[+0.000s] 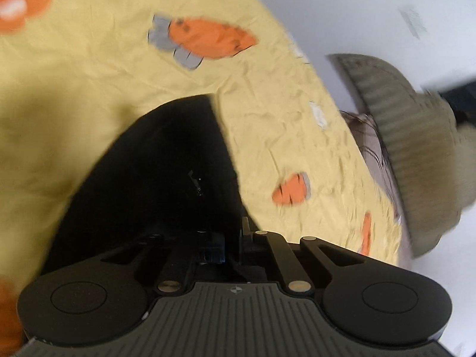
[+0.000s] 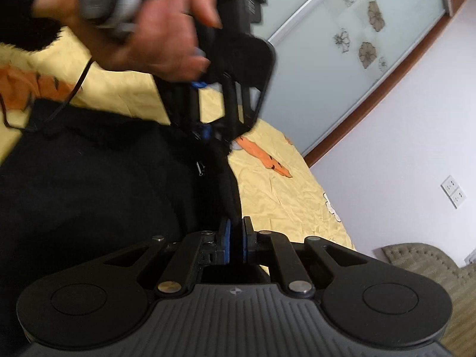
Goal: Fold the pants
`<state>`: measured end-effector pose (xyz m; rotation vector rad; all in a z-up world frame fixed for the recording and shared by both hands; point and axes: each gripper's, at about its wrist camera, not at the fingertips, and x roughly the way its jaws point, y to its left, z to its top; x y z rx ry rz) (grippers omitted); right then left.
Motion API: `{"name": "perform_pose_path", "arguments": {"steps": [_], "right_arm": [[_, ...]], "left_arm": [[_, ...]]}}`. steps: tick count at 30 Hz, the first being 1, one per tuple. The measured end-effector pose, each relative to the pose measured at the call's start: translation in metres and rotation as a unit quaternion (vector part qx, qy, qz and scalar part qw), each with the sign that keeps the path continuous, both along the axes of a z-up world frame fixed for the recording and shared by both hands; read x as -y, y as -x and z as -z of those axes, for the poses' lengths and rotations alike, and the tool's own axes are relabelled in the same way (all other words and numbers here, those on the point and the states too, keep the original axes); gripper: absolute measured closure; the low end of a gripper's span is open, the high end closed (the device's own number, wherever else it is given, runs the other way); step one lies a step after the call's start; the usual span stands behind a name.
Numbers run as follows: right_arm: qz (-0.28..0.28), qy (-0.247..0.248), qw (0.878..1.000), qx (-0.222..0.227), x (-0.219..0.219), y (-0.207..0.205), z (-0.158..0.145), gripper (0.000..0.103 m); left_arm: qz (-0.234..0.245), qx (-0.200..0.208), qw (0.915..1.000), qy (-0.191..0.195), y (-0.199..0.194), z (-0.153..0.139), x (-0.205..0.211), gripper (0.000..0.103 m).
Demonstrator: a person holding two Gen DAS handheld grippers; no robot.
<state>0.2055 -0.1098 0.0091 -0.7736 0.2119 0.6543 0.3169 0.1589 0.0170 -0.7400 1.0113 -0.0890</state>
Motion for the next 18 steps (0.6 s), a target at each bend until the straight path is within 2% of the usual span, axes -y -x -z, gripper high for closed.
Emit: {"name": "perform_pose_path", "arguments": {"steps": [3, 5, 9, 11, 14, 15, 18], "right_arm": [[-0.017, -0.009, 1.0, -0.009, 0.0, 0.033, -0.01, 0.096], [-0.036, -0.016, 0.999, -0.028, -0.003, 0.061, -0.014, 0.096], [-0.062, 0.004, 0.997, -0.051, -0.015, 0.102, -0.002, 0.096], [-0.061, 0.009, 0.996, -0.064, -0.019, 0.104, 0.01, 0.096], [-0.048, 0.016, 0.995, -0.083, -0.027, 0.101, 0.025, 0.096], [-0.043, 0.013, 0.995, -0.093, -0.028, 0.098, 0.028, 0.095], [-0.023, 0.001, 0.997, -0.08, -0.023, 0.107, 0.022, 0.093]], "left_arm": [[0.029, 0.039, 0.9975, -0.052, 0.057, -0.022, 0.008, 0.095], [0.041, 0.046, 0.995, -0.078, 0.091, -0.026, 0.011, 0.096], [0.053, 0.026, 0.9901, -0.127, 0.132, -0.004, 0.01, 0.095], [0.043, 0.008, 0.99, -0.134, 0.138, 0.014, 0.007, 0.092], [0.042, 0.017, 0.9861, -0.16, 0.139, 0.022, 0.011, 0.081], [0.04, 0.022, 0.9834, -0.176, 0.142, 0.018, 0.015, 0.077], [0.048, 0.035, 0.9717, -0.229, 0.154, 0.003, 0.03, 0.06]]}}
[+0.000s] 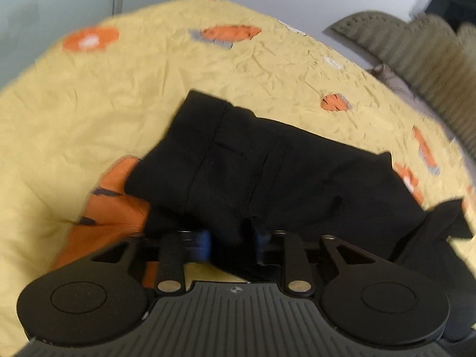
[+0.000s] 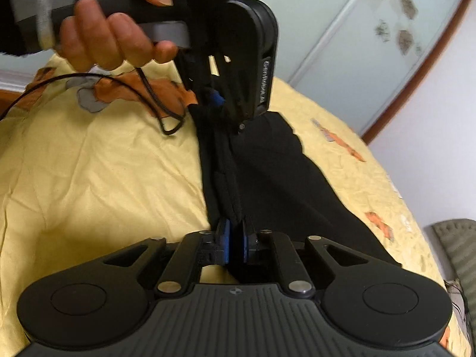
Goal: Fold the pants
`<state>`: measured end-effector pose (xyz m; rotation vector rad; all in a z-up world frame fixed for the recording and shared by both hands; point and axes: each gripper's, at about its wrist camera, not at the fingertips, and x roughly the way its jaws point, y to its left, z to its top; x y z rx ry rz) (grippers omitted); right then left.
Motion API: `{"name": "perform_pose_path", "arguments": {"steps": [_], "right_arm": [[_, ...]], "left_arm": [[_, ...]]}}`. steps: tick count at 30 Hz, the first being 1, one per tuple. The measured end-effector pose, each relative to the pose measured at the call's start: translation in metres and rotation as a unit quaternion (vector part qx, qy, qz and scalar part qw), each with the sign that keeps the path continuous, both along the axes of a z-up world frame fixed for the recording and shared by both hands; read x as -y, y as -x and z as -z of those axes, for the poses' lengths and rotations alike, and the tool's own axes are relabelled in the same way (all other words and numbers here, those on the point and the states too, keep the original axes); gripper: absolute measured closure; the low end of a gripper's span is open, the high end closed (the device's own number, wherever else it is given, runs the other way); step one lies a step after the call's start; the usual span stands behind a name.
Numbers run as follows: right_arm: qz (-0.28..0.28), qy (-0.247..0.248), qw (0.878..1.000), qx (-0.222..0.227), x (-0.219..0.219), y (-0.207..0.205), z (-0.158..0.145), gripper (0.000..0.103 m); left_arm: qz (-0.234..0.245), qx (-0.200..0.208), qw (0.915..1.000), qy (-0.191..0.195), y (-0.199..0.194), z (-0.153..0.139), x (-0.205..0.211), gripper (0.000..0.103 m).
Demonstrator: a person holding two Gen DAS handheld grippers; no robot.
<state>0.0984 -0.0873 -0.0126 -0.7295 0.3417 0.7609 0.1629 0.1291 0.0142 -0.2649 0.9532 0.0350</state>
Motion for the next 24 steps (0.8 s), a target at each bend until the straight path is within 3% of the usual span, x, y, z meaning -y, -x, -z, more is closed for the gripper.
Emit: {"name": "perform_pose_path", "arguments": {"steps": [4, 5, 7, 9, 11, 14, 17, 20, 22, 23, 24], "right_arm": [[0.023, -0.034, 0.999, 0.006, 0.051, 0.029, -0.022, 0.093], [0.054, -0.047, 0.997, 0.004, 0.07, 0.032, -0.025, 0.093], [0.141, -0.065, 0.988, -0.013, 0.116, 0.019, -0.028, 0.092], [0.232, -0.072, 0.969, -0.054, 0.16, 0.002, -0.017, 0.092], [0.288, -0.073, 0.948, -0.118, 0.193, -0.01, -0.002, 0.092], [0.291, -0.129, 0.932, -0.176, 0.235, 0.002, 0.002, 0.091], [0.316, -0.17, 0.919, -0.163, 0.266, 0.006, -0.012, 0.091], [0.393, -0.195, 0.891, -0.114, 0.306, -0.015, -0.031, 0.09], [0.442, -0.21, 0.868, -0.084, 0.345, -0.04, -0.036, 0.079], [0.465, -0.229, 0.851, -0.083, 0.362, -0.06, -0.037, 0.074], [0.494, -0.258, 0.826, -0.089, 0.387, -0.083, -0.037, 0.064]], "left_arm": [[0.001, 0.06, 0.9953, -0.077, 0.025, -0.028, 0.02, 0.033], [0.01, 0.079, 0.9921, -0.097, 0.028, -0.036, 0.03, 0.026], [0.061, 0.108, 0.9853, -0.117, 0.028, -0.046, 0.057, 0.022], [0.134, 0.117, 0.978, -0.108, 0.022, -0.048, 0.088, 0.018], [0.212, 0.114, 0.9662, -0.093, 0.014, -0.044, 0.12, 0.018], [0.306, 0.109, 0.9401, -0.104, 0.005, -0.028, 0.165, 0.02], [0.372, 0.106, 0.9125, -0.132, -0.001, -0.008, 0.201, 0.022], [0.401, 0.096, 0.899, -0.148, -0.004, 0.012, 0.221, 0.03], [0.406, 0.092, 0.8971, -0.148, -0.01, 0.023, 0.223, 0.033], [0.407, 0.095, 0.8961, -0.149, -0.011, 0.025, 0.227, 0.037], [0.41, 0.102, 0.8941, -0.15, -0.01, 0.027, 0.229, 0.041]]}}
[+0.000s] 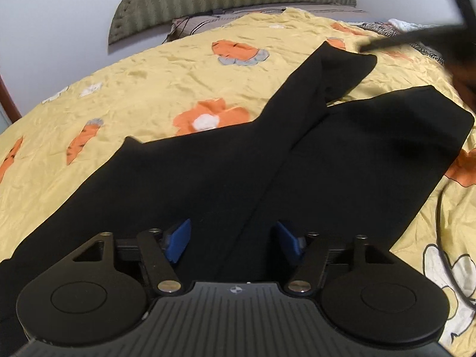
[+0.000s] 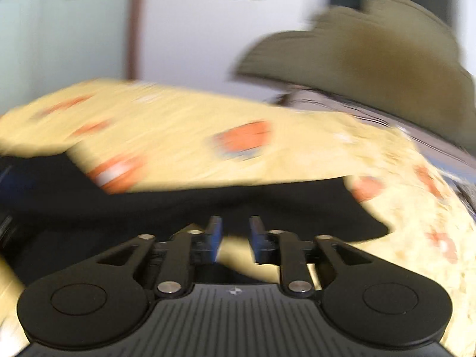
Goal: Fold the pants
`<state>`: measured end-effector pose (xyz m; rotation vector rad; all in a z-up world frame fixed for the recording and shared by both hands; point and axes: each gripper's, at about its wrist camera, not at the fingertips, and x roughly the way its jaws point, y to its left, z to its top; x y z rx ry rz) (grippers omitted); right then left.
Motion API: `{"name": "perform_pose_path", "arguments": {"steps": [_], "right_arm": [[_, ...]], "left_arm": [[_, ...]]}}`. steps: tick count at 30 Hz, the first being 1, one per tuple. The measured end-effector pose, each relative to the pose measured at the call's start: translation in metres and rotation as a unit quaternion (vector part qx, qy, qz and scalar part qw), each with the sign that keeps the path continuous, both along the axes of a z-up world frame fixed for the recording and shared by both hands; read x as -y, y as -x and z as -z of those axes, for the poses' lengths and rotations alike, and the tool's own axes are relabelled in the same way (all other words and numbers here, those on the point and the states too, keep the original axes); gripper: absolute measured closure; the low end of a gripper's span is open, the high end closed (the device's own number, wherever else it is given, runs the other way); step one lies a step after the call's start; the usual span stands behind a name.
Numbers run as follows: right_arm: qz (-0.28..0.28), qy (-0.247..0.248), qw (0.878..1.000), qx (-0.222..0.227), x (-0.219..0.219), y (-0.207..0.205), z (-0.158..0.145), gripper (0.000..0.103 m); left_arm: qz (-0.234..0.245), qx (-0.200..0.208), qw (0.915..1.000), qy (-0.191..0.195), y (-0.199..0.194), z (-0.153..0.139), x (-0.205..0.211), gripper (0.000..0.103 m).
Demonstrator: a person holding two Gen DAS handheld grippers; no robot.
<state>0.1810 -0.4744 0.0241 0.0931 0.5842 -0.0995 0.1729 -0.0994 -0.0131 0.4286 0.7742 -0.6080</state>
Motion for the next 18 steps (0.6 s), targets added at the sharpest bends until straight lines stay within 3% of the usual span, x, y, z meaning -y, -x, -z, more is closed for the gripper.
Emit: {"name": "perform_pose_path", "arguments": {"steps": [5, 8, 10, 12, 14, 15, 16, 18], "right_arm": [[0.126, -0.113, 0.985, -0.031, 0.09, -0.086, 0.022, 0.061], [0.154, -0.1, 0.981, -0.063, 0.112, -0.119, 0.037, 0.052], [0.144, -0.099, 0.982, -0.074, 0.121, -0.134, 0.047, 0.03], [0.142, -0.071, 0.983, -0.091, 0.12, -0.144, 0.055, 0.03], [0.137, -0.061, 0.983, -0.106, 0.122, -0.148, 0.066, 0.059], [0.136, -0.072, 0.983, -0.104, 0.125, -0.146, 0.068, 0.083], [0.136, -0.079, 0.983, -0.089, 0.127, -0.14, 0.065, 0.093], [0.132, -0.076, 0.986, -0.064, 0.129, -0.125, 0.055, 0.095]], "left_arm": [[0.013, 0.024, 0.9996, -0.007, 0.005, 0.008, 0.015, 0.061], [0.014, 0.017, 0.9997, 0.007, 0.002, 0.006, 0.014, 0.071], [0.013, 0.01, 0.9997, 0.017, -0.001, 0.005, 0.013, 0.079], [0.011, 0.008, 0.9997, 0.022, -0.003, 0.004, 0.013, 0.089], [0.012, 0.006, 0.9996, 0.024, -0.004, 0.004, 0.014, 0.095], [0.012, 0.005, 0.9995, 0.028, -0.004, 0.004, 0.014, 0.097], [0.012, 0.005, 0.9994, 0.032, -0.004, 0.003, 0.013, 0.098], [0.01, 0.007, 0.9993, 0.035, -0.003, 0.004, 0.013, 0.099]]}}
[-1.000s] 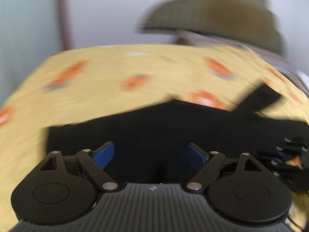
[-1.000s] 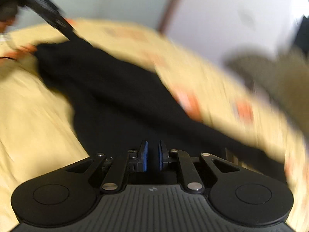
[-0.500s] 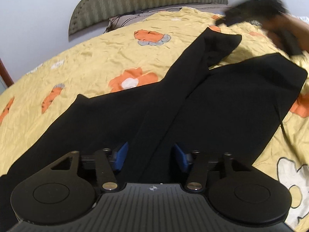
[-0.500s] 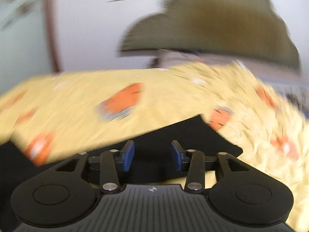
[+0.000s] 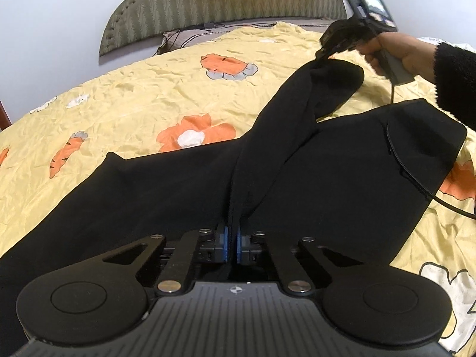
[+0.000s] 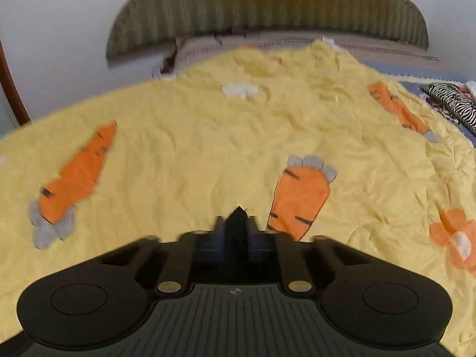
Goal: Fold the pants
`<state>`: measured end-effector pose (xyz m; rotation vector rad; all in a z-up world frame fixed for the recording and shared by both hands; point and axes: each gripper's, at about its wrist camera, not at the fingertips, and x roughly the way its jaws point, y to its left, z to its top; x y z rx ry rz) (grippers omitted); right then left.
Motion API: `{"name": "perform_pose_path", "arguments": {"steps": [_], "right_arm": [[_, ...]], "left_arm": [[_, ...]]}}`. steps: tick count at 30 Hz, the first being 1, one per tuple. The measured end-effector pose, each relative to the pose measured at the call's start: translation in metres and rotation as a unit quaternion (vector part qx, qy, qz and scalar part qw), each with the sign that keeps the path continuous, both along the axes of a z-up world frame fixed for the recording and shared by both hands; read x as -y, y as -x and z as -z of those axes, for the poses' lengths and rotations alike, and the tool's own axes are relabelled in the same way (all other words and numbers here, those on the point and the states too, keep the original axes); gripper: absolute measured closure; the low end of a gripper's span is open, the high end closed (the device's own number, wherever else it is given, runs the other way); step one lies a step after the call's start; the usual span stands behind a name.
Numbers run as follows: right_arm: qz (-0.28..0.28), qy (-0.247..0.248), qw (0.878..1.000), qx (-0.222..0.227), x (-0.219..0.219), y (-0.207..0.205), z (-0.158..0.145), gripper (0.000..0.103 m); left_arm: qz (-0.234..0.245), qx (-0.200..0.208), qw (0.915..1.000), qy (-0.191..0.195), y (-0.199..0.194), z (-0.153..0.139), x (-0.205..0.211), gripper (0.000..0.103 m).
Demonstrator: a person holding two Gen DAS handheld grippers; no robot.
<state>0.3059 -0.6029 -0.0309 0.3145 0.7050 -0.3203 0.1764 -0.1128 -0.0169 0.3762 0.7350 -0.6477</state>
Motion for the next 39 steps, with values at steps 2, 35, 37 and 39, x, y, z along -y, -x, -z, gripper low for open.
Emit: {"name": "perform_pose_path", "arguments": {"steps": [2, 35, 37, 39], "right_arm": [[-0.001, 0.011, 0.999, 0.034, 0.001, 0.016, -0.014, 0.096], [0.044, -0.011, 0.998, -0.043, -0.031, -0.055, 0.01, 0.04], [0.039, 0.0, 0.998, -0.048, -0.032, -0.058, 0.01, 0.083], [0.04, -0.008, 0.999, -0.023, -0.029, -0.049, 0.002, 0.093]], "left_arm": [[-0.01, 0.004, 0.9999, 0.004, 0.001, -0.001, 0.0, 0.099], [0.006, 0.022, 0.9997, -0.007, 0.037, 0.01, 0.007, 0.093], [0.009, 0.02, 0.9998, -0.003, 0.035, 0.01, 0.007, 0.093], [0.009, 0.016, 0.9998, 0.003, 0.034, 0.009, 0.007, 0.093]]}}
